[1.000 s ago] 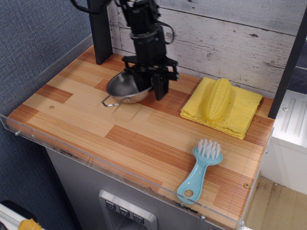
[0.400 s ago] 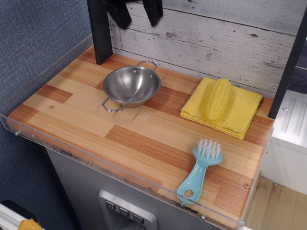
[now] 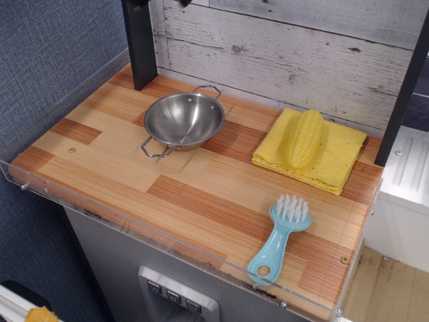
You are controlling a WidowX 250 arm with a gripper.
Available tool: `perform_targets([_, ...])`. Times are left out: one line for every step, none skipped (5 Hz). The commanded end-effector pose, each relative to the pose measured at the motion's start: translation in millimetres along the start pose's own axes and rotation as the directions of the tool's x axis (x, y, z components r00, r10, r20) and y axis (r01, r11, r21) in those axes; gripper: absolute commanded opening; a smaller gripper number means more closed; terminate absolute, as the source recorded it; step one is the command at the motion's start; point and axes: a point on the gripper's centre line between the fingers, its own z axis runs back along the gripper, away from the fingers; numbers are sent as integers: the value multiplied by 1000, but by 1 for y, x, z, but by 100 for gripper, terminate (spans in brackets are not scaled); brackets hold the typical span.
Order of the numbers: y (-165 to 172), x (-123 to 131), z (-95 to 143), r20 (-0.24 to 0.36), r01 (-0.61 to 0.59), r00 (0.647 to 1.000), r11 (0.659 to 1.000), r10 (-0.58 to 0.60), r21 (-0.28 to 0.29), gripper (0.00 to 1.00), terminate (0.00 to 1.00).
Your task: Move the kadai and place it near the yellow cloth.
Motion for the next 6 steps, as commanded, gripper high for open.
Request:
perform_targets([9,-50,-5,-90,-33,995,980,51,198,100,0])
perform_targets([11,-57,-16,-116,-34,991,975,61,219,100,0])
perform_targets([9,-59,-22,-137,58,990,985,-35,165,100,0])
perform_targets([9,-59,-22,-137,58,990,985,-35,165,100,0])
perform_targets([9,-59,-22,-137,58,990,985,-35,165,100,0])
perform_targets([9,-59,-22,-137,58,990,985,-35,165,100,100])
